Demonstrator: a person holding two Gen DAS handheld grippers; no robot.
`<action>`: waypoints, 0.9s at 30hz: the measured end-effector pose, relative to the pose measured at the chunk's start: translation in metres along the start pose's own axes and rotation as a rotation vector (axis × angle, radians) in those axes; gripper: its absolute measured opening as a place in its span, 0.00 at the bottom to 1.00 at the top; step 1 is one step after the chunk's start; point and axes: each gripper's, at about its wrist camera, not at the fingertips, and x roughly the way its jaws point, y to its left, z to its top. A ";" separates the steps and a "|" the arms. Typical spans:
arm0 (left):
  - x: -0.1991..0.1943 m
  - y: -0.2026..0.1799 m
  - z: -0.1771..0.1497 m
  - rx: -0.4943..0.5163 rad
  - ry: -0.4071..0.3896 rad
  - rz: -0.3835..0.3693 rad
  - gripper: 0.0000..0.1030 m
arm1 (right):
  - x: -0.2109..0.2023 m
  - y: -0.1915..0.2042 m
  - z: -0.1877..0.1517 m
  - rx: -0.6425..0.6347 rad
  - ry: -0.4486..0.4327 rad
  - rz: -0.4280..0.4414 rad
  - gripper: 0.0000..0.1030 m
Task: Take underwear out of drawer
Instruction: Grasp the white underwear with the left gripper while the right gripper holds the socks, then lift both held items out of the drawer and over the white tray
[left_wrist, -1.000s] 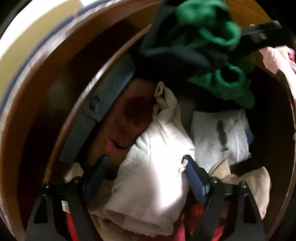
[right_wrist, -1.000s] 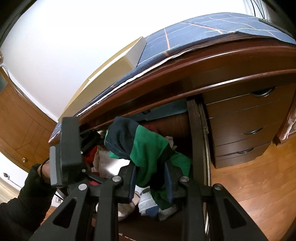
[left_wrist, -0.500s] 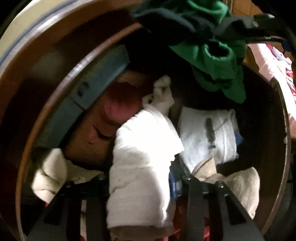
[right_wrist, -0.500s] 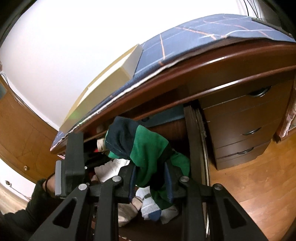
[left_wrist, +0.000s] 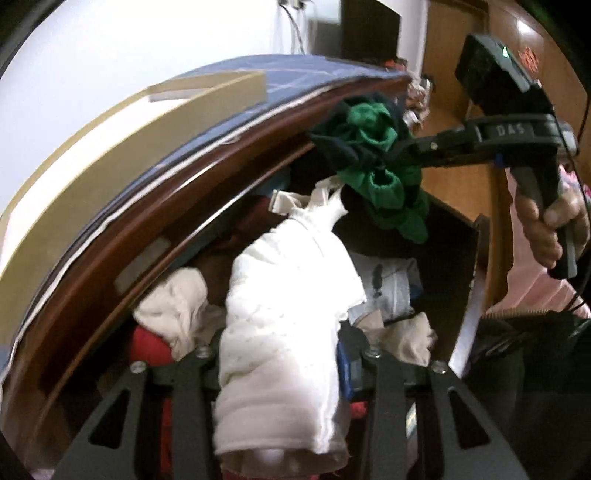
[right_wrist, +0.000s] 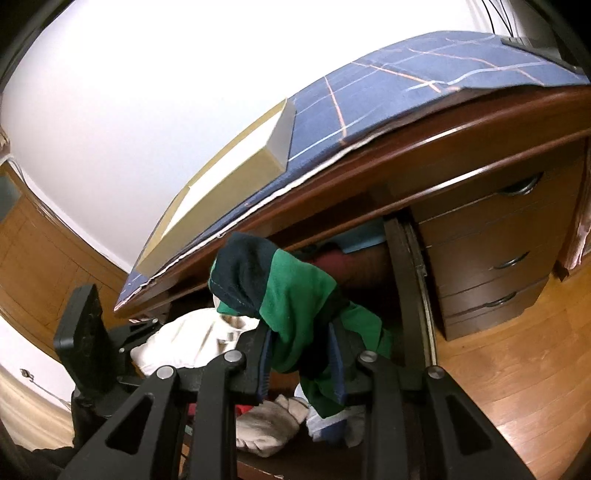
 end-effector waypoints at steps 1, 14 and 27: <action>-0.004 0.003 -0.003 -0.015 -0.011 0.007 0.38 | -0.001 0.003 0.000 -0.006 0.000 0.000 0.28; -0.067 0.015 -0.025 -0.180 -0.188 0.124 0.38 | 0.002 0.050 0.017 -0.064 -0.031 0.077 0.28; -0.123 0.053 0.001 -0.293 -0.362 0.296 0.38 | 0.030 0.148 0.078 -0.221 -0.113 0.118 0.28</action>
